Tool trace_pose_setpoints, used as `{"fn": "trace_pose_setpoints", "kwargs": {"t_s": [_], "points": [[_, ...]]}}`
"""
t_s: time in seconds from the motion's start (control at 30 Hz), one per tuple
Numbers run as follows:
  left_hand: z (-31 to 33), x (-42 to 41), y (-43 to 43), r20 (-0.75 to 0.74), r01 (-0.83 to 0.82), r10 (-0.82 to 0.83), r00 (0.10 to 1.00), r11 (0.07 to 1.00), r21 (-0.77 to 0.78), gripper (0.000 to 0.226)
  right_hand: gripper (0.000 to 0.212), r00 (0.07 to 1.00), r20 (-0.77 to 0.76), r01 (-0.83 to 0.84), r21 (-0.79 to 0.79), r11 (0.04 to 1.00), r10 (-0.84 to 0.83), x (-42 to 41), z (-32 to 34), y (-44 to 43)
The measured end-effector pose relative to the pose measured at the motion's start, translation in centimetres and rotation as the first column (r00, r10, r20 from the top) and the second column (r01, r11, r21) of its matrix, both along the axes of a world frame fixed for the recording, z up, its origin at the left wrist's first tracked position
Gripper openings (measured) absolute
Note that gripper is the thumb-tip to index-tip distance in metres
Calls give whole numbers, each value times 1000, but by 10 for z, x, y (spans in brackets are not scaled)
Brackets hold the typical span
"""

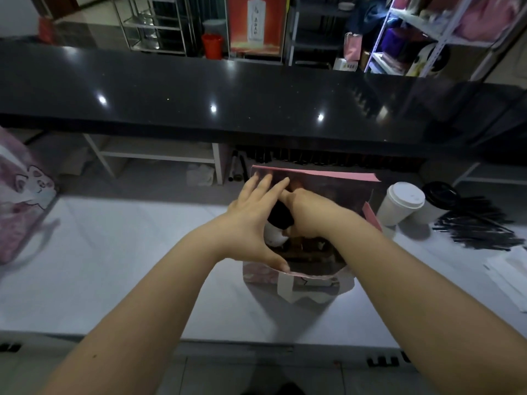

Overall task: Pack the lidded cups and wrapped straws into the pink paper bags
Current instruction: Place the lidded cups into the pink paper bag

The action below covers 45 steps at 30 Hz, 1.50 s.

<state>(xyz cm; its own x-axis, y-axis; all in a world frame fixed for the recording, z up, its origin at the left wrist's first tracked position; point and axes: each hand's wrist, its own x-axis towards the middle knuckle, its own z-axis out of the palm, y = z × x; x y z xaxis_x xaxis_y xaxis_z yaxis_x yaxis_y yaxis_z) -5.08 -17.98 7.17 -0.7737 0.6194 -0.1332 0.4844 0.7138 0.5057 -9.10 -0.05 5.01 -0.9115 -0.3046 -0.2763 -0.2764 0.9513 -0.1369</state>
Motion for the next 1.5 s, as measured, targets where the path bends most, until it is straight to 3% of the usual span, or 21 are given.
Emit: {"fn": "trace_pose_setpoints", "kwargs": {"t_s": [0.2, 0.63, 0.97, 1.07, 1.17, 1.33, 1.4, 1.5], "points": [[-1, -2, 0, -7, -41, 42, 999, 999, 35, 136, 109, 989, 123, -95, 113, 989, 81, -1, -20, -6], [-3, 16, -6, -153, -91, 82, 985, 994, -52, 137, 83, 948, 79, -315, 137, 939, 307, 32, -48, 2], [-11, 24, -6, -189, -89, 82, 978, 996, -29, 129, 69, 959, 165, -237, 9, 971, 233, 36, -61, 7], [-7, 22, -4, -235, -144, 138, 962, 990, -8, 117, 71, 943, 242, -246, 39, 968, 230, 29, -40, 5], [0, 18, -6, -350, -210, 204, 914, 977, 21, 95, 59, 944, 302, -132, -21, 991, 132, 22, 0, 5], [18, 8, -8, -495, -181, 187, 848, 982, 61, 54, 41, 978, 190, -40, -211, 977, 81, 37, 58, 22], [32, -4, -5, -519, -161, 181, 836, 983, 83, 46, 36, 991, 132, 26, -311, 950, 16, 41, 81, 33], [55, -36, 5, -535, -144, 154, 831, 988, 61, 42, 27, 992, -82, 58, -375, 925, -95, 35, 111, 56]]}}
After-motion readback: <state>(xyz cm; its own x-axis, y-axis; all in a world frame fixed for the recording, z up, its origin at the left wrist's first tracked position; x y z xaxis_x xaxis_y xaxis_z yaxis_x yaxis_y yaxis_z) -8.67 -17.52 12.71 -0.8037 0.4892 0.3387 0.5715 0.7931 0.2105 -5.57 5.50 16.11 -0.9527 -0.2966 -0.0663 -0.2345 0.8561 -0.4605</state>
